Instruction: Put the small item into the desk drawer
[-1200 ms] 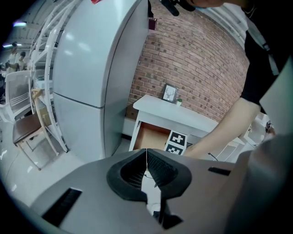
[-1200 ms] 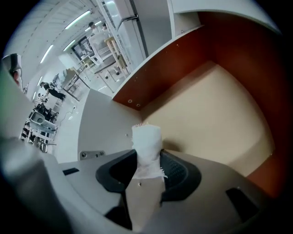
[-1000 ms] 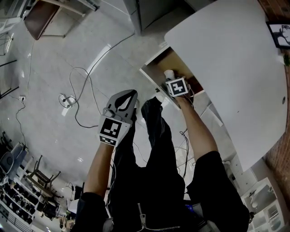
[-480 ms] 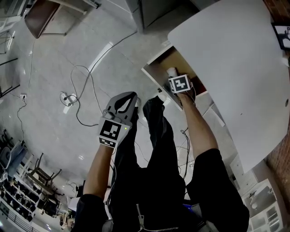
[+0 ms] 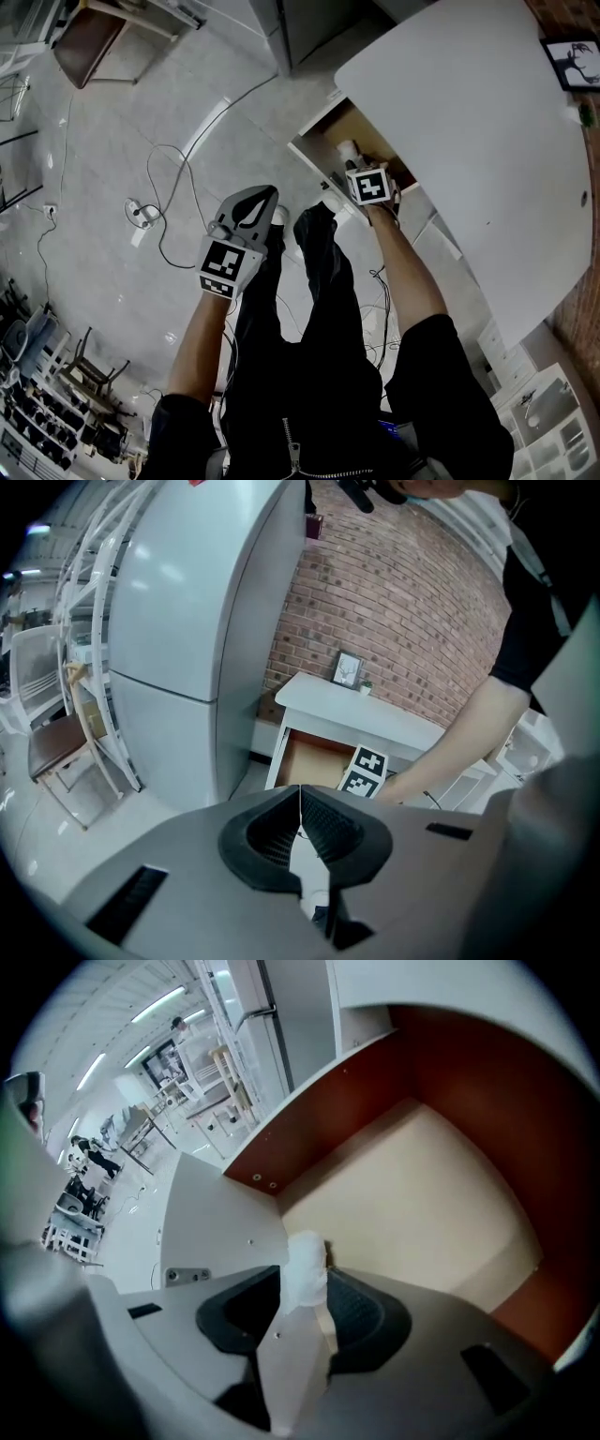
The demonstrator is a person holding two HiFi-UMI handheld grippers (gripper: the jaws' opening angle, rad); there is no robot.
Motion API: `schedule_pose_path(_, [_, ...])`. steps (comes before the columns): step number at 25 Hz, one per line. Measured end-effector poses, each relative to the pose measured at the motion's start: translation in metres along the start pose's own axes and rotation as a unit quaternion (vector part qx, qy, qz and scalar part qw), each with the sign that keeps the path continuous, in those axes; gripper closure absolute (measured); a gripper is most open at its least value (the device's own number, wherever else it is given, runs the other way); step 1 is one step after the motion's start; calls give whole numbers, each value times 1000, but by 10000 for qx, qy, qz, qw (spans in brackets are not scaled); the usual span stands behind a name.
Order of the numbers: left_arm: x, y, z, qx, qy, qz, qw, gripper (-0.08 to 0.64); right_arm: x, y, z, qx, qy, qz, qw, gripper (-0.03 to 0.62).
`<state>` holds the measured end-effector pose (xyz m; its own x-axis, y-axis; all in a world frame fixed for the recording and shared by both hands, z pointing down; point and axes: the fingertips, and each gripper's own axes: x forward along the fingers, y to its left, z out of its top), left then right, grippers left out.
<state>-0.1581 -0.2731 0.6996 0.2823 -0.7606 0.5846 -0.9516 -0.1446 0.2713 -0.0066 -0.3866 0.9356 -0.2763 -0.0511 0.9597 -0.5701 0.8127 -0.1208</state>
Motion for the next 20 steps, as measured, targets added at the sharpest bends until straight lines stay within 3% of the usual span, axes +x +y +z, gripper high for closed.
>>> schedule_pose_path(7, [-6, -14, 20, 263, -49, -160, 9995, 538, -48, 3, 2, 404, -788, -153, 9960, 584])
schedule_pose_path(15, [-16, -37, 53, 660, -163, -402, 9969, 538, -129, 23, 9, 119, -1577, -27, 9874, 586])
schedule_pose_path(20, [-23, -50, 75, 833, -287, -535, 9947, 538, -184, 34, 12, 456, -2170, -51, 9751, 588])
